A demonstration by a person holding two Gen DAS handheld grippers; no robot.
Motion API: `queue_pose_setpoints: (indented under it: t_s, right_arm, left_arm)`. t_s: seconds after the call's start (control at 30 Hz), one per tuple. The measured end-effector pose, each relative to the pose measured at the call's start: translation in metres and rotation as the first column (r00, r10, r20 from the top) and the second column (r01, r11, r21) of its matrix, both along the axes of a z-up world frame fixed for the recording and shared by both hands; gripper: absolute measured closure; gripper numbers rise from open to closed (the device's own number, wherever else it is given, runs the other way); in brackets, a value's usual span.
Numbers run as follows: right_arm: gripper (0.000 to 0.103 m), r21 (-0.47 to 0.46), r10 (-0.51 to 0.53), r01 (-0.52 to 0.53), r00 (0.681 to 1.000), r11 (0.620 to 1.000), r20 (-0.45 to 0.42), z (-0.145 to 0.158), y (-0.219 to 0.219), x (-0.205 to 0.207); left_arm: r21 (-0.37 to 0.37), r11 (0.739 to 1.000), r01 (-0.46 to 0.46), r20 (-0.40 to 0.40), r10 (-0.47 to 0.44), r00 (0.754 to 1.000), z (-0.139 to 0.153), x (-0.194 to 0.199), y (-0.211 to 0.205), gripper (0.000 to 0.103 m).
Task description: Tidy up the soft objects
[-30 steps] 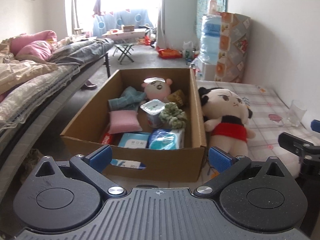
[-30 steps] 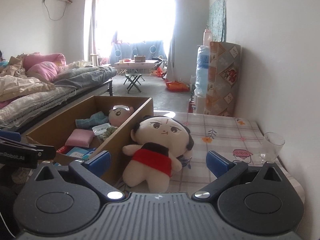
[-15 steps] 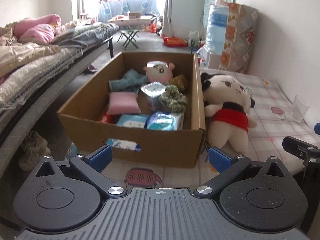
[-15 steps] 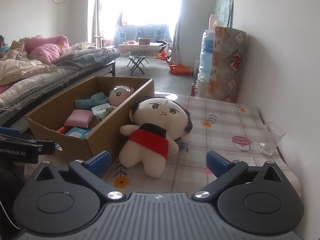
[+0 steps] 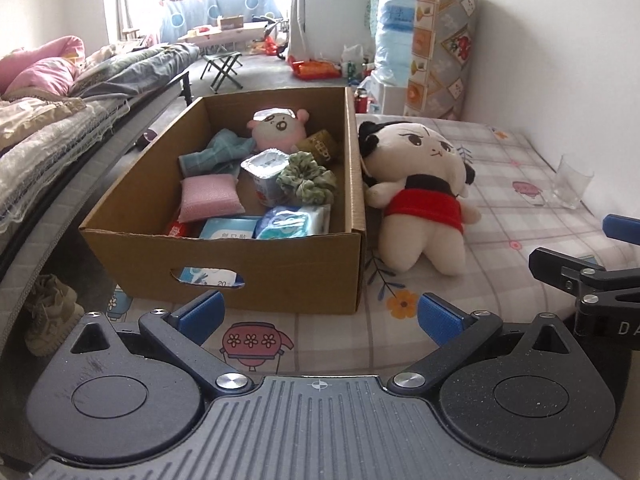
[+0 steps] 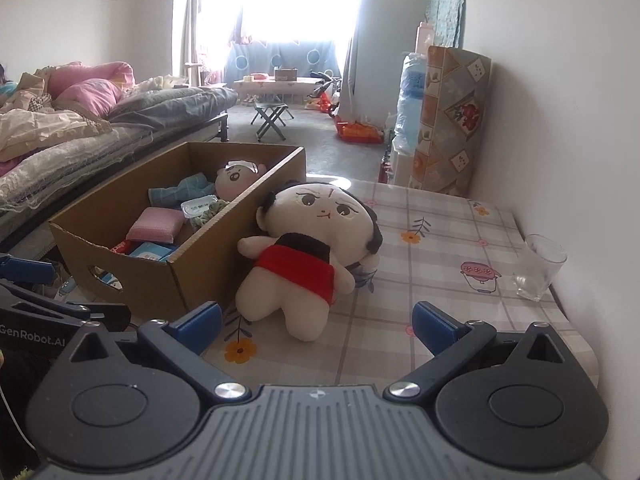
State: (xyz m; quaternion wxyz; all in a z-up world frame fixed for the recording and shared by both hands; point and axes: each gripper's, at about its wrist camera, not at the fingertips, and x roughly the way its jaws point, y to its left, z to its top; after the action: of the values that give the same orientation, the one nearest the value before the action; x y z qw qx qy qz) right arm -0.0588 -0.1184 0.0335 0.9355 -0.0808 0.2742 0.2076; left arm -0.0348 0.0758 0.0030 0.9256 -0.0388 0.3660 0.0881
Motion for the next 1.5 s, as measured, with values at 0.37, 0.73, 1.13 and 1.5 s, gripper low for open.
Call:
queue_pose_setpoints:
  t_s: [0.37, 0.73, 1.13, 1.5]
  right_arm:
    - [0.0, 0.007, 0.017, -0.017, 1.0, 1.0, 0.003, 0.003, 0.005, 0.002]
    - [0.0, 0.009, 0.014, -0.014, 1.0, 1.0, -0.005, 0.001, 0.012, 0.003]
    - [0.0, 0.023, 0.025, -0.025, 1.0, 0.999, -0.005, 0.003, 0.017, 0.004]
    - [0.0, 0.013, 0.042, -0.042, 0.999, 0.999, -0.023, 0.0, 0.022, 0.004]
  left_arm:
    - [0.016, 1.0, 0.013, -0.009, -0.013, 1.0, 0.001, 0.0, 0.002, 0.0]
    - [0.017, 1.0, 0.014, -0.009, -0.014, 1.0, 0.0, -0.001, 0.007, 0.0]
    - [0.016, 1.0, 0.005, -0.012, -0.005, 1.0, -0.001, -0.002, 0.016, 0.0]
    - [0.008, 1.0, 0.003, -0.021, -0.003, 1.0, -0.003, -0.001, 0.019, 0.0]
